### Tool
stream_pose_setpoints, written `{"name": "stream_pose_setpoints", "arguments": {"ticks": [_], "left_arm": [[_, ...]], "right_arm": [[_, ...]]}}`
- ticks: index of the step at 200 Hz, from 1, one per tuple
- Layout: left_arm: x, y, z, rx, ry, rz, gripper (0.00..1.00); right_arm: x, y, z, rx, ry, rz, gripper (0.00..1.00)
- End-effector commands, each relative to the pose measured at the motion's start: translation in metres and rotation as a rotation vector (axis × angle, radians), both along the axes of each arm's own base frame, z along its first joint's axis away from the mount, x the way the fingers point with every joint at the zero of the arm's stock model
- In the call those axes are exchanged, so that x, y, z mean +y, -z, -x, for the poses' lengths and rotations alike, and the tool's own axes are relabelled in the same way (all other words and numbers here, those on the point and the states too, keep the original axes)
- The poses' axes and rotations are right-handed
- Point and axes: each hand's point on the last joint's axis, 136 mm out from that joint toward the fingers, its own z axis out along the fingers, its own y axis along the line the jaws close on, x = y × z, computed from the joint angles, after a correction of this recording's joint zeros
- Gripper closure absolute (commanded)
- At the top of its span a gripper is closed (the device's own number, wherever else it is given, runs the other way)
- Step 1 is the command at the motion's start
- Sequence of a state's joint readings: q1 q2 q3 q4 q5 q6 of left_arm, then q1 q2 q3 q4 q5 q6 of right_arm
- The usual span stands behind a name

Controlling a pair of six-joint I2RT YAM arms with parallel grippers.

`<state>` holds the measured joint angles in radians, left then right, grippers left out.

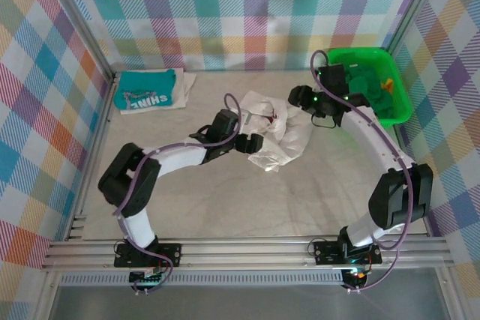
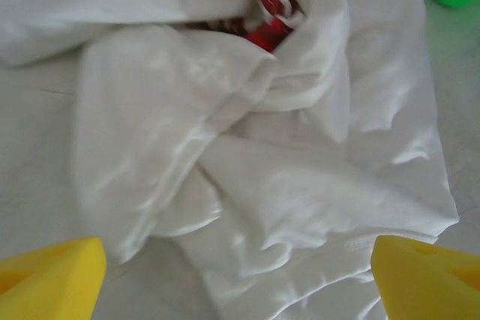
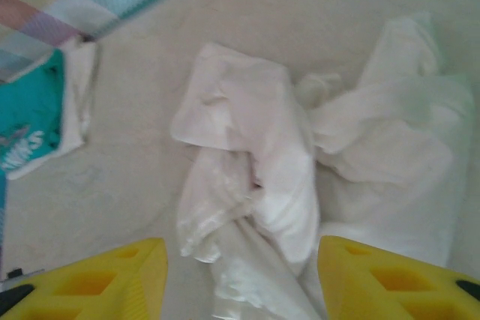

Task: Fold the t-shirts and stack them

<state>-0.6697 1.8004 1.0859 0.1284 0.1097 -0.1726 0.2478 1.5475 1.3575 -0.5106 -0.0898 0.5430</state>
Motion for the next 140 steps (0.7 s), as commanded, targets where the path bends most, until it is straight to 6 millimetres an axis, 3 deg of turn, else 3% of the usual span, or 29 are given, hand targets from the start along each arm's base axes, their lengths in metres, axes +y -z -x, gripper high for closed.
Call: {"name": "stream_pose_setpoints", "arguments": {"ticks": [1,25,49,65,76,80,90,103,140], "left_arm": [[-0.047,-0.016,0.005,-0.014,0.101,0.112,0.11],[-0.07,0.003,0.025,0.002,0.156,0.103,0.11],[-0.072,0.039,0.028,0.058,0.135,0.068,0.12],[-0.07,0.052,0.024,0.063,0.12,0.039,0.23],[-0.068,0.054,0.021,0.054,0.109,0.024,0.39],[-0.067,0.053,0.019,0.049,0.103,0.019,0.48],[-0.063,0.047,0.015,0.028,0.075,0.007,0.8],[-0.054,0.033,0.011,-0.01,0.037,-0.011,1.0],[-0.013,-0.03,0.009,-0.145,-0.053,-0.008,1.0]], "right_arm": [[-0.008,0.034,0.013,0.075,0.006,0.02,0.44],[-0.01,0.051,0.022,0.106,0.008,0.018,0.44],[-0.012,0.057,0.027,0.096,0.017,0.004,0.44],[-0.015,0.061,0.031,0.091,0.03,-0.006,0.44],[-0.016,0.064,0.033,0.092,0.033,-0.012,0.44],[-0.016,0.065,0.035,0.094,0.035,-0.012,0.44],[-0.018,0.068,0.038,0.097,0.038,-0.008,0.44],[-0.023,0.073,0.041,0.102,0.047,0.007,0.44],[-0.033,0.087,0.05,0.143,0.064,0.011,0.44]]}}
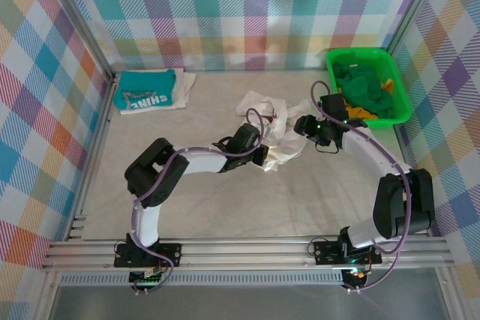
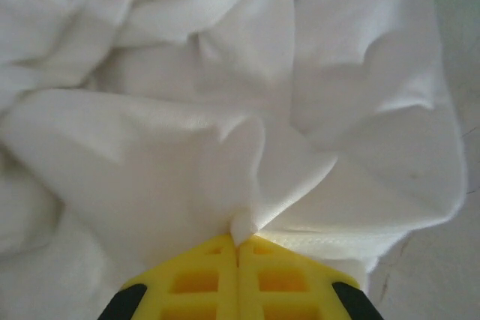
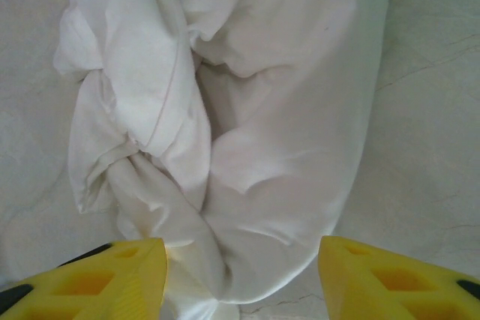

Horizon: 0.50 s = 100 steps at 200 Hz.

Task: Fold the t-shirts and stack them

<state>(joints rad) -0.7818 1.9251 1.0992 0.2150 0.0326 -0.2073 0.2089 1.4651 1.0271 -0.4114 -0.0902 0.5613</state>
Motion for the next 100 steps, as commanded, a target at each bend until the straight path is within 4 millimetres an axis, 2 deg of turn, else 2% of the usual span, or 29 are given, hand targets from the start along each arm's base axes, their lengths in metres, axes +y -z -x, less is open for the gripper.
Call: {"name": "stream_pose_setpoints", "arguments": {"ticks": [1,18,55,100], "left_arm": [[0.03,-0.071,-0.01,-0.155,-0.085,0.028,1.0],[0.053,-0.093,-0.011,-0.183,-0.131,0.015,1.0],[0.089,-0.12,-0.006,-0.231,-0.188,-0.01,1.0],[0.122,-0.125,-0.007,-0.235,-0.283,-0.025,1.0]], "right_arm": [[-0.005,0.0,0.002,-0.009,0.012,-0.011,0.44],[-0.004,0.007,0.004,0.011,0.007,-0.017,0.44],[0.004,0.025,0.004,0.066,-0.016,-0.052,0.43],[0.018,0.046,-0.001,0.129,-0.059,-0.105,0.41]]}}
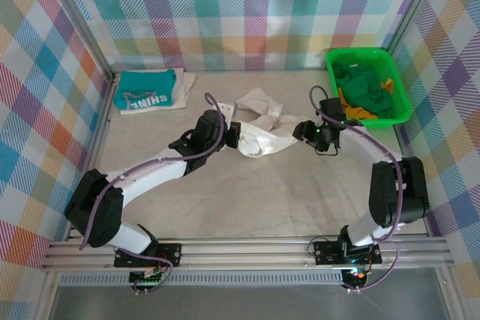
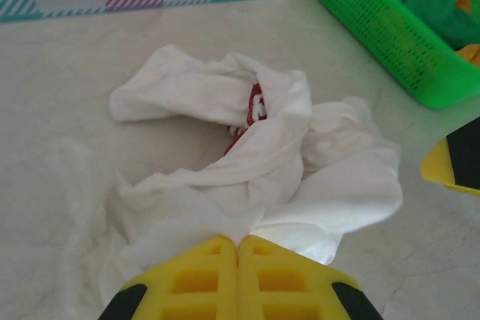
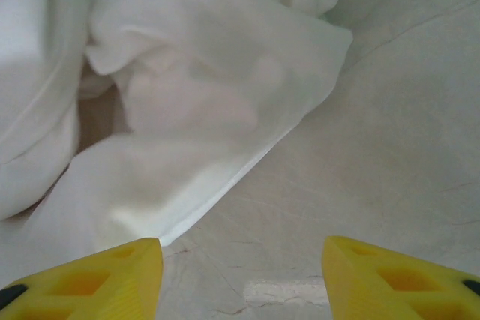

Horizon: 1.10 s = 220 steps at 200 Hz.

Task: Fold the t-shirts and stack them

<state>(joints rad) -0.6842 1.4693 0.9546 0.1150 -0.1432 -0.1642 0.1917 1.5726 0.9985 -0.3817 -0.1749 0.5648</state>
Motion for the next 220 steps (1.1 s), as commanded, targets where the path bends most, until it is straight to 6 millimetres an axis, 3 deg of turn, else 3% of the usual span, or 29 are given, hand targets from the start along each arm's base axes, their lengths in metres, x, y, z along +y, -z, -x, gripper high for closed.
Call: {"name": "stream_pose_setpoints", "arguments": {"ticks": [1,40,86,101,108,130,151,166,181,197,220], "left_arm": [[0.026,0.005,0.001,0.019,-0.073,-0.057,1.0],[0.078,-0.024,-0.003,-0.045,-0.182,-0.034,1.0],[0.117,0.007,-0.007,0.072,-0.304,-0.107,1.0],[0.128,0.008,-0.006,0.105,-0.352,-0.102,0.68],[0.129,0.006,-0.005,0.115,-0.357,-0.094,0.59],[0.12,0.007,0.013,0.162,-0.327,-0.068,0.49],[0.105,0.016,0.039,0.184,-0.271,-0.052,0.58],[0.075,0.04,0.061,0.241,-0.135,0.003,0.62],[0.051,0.067,0.074,0.315,-0.049,0.03,0.58],[0.022,0.084,0.076,0.328,0.039,0.008,0.49],[-0.022,0.094,0.063,0.302,0.138,-0.023,0.4]], "right_arm": [[0.012,0.004,-0.006,0.01,-0.031,-0.057,0.41],[0.02,0.02,-0.012,0.039,-0.085,-0.074,0.41],[0.042,0.024,-0.025,0.041,-0.126,-0.171,0.42],[0.043,0.02,-0.026,0.023,-0.13,-0.17,0.41],[0.043,0.017,-0.026,0.014,-0.137,-0.168,0.41],[0.039,0.01,-0.025,0.002,-0.148,-0.136,0.41],[0.036,0.004,-0.023,-0.015,-0.152,-0.118,0.41],[0.038,0.001,-0.024,-0.039,-0.159,-0.125,0.41],[0.041,0.004,-0.027,-0.048,-0.168,-0.133,0.41],[0.05,0.008,-0.032,-0.033,-0.194,-0.16,0.41],[0.077,0.012,-0.034,0.0,-0.271,-0.196,0.42]]}}
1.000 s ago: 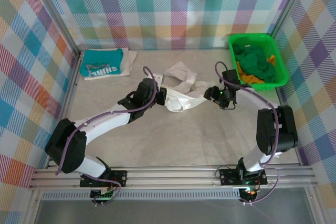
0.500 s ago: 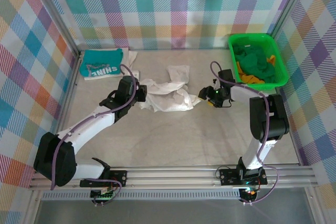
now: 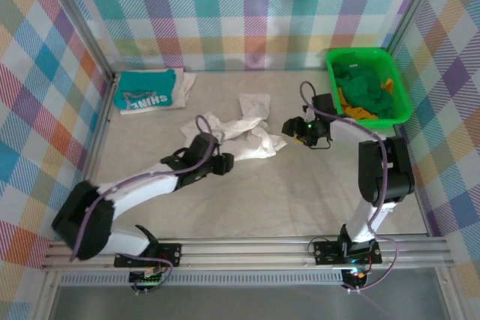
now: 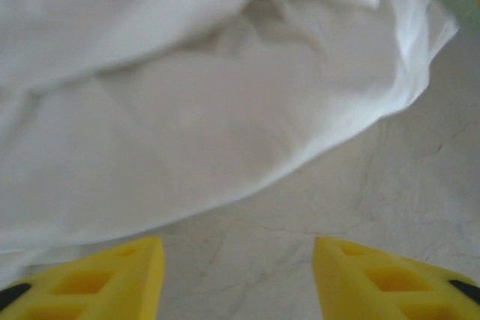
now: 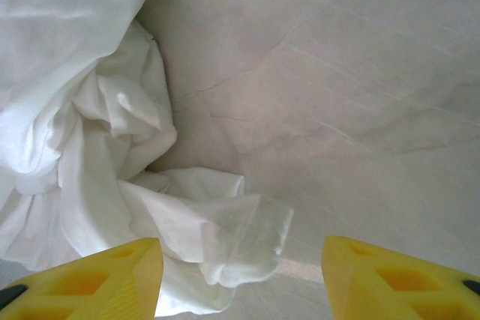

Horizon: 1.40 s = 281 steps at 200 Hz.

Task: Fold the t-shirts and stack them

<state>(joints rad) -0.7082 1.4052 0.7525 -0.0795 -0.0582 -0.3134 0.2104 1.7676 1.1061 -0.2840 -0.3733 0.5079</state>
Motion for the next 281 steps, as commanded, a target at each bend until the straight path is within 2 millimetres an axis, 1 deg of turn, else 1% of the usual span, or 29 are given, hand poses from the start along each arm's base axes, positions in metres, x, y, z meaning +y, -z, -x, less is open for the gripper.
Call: {"name": "stream_pose_setpoints", "arguments": {"ticks": [1,13,22,34,38,42,49,57,69,75,83,94,117,137,154,180,187,189,190,195,210,227,236,247,259,263,272,281], "left_arm": [[-0.053,-0.006,-0.012,-0.044,0.129,0.072,0.4],[-0.068,0.009,-0.021,-0.034,0.147,0.059,0.39],[-0.075,0.02,-0.028,-0.03,0.152,0.055,0.4],[-0.082,0.035,-0.037,-0.041,0.154,0.042,0.41],[-0.081,0.042,-0.041,-0.037,0.145,0.024,0.41],[-0.081,0.046,-0.045,-0.038,0.139,0.011,0.42],[-0.083,0.051,-0.049,-0.041,0.14,-0.01,0.46],[-0.083,0.053,-0.055,-0.053,0.133,-0.037,0.56],[-0.077,0.051,-0.064,-0.079,0.098,-0.079,0.8],[-0.073,0.046,-0.067,-0.093,0.085,-0.091,0.92],[-0.068,0.038,-0.07,-0.116,0.068,-0.106,1.0],[-0.059,0.023,-0.072,-0.152,0.05,-0.127,1.0],[-0.038,-0.019,-0.072,-0.22,0.014,-0.142,1.0],[-0.013,-0.06,-0.075,-0.267,-0.045,-0.147,1.0],[0.001,-0.096,-0.075,-0.303,-0.053,-0.119,1.0],[0.027,-0.14,-0.08,-0.329,-0.09,-0.121,1.0],[0.03,-0.151,-0.082,-0.344,-0.085,-0.12,1.0],[0.031,-0.15,-0.08,-0.331,-0.077,-0.133,1.0],[0.031,-0.154,-0.081,-0.339,-0.076,-0.129,1.0],[0.031,-0.159,-0.079,-0.335,-0.058,-0.134,1.0],[0.031,-0.175,-0.076,-0.334,-0.03,-0.141,1.0],[0.037,-0.188,-0.069,-0.351,-0.024,-0.145,1.0],[0.043,-0.191,-0.065,-0.362,-0.037,-0.149,1.0],[0.049,-0.186,-0.059,-0.355,-0.046,-0.152,1.0],[0.059,-0.171,-0.054,-0.313,-0.07,-0.174,1.0],[0.063,-0.166,-0.051,-0.296,-0.078,-0.185,0.95],[0.072,-0.152,-0.046,-0.263,-0.1,-0.209,0.78],[0.078,-0.14,-0.04,-0.231,-0.116,-0.221,0.74]], "right_arm": [[0.031,-0.002,-0.006,-0.003,-0.107,-0.048,0.42],[0.046,0.003,-0.003,0.009,-0.145,-0.044,0.43],[0.054,0.006,-0.001,0.023,-0.165,-0.056,0.45],[0.06,0.008,0.001,0.035,-0.171,-0.069,0.47],[0.06,0.01,0.002,0.036,-0.17,-0.07,0.5],[0.061,0.011,0.003,0.036,-0.171,-0.071,0.55],[0.062,0.011,0.004,0.035,-0.173,-0.073,0.62],[0.062,0.011,0.005,0.032,-0.174,-0.073,0.7],[0.059,0.011,0.008,0.033,-0.174,-0.061,0.75],[0.058,0.01,0.009,0.031,-0.176,-0.052,0.81],[0.055,0.007,0.01,0.027,-0.176,-0.038,0.89],[0.051,0.002,0.012,0.013,-0.171,-0.02,0.95],[0.049,-0.025,0.018,-0.015,-0.161,-0.031,1.0],[0.052,-0.053,0.025,-0.027,-0.148,-0.079,1.0],[0.053,-0.076,0.033,-0.027,-0.13,-0.124,1.0],[0.05,-0.106,0.05,-0.025,-0.085,-0.182,1.0],[0.052,-0.116,0.055,-0.029,-0.089,-0.211,1.0],[0.053,-0.119,0.056,-0.031,-0.09,-0.219,1.0],[0.053,-0.12,0.057,-0.031,-0.091,-0.223,1.0],[0.054,-0.126,0.06,-0.035,-0.093,-0.238,1.0],[0.048,-0.139,0.067,-0.055,-0.083,-0.223,1.0],[0.038,-0.148,0.072,-0.102,-0.075,-0.175,1.0],[0.037,-0.154,0.075,-0.131,-0.09,-0.171,1.0],[0.042,-0.158,0.082,-0.144,-0.129,-0.207,1.0],[0.056,-0.159,0.093,-0.13,-0.205,-0.279,1.0],[0.06,-0.159,0.098,-0.121,-0.23,-0.296,1.0],[0.069,-0.152,0.11,-0.093,-0.279,-0.308,1.0],[0.075,-0.144,0.121,-0.071,-0.319,-0.297,1.0]]}}
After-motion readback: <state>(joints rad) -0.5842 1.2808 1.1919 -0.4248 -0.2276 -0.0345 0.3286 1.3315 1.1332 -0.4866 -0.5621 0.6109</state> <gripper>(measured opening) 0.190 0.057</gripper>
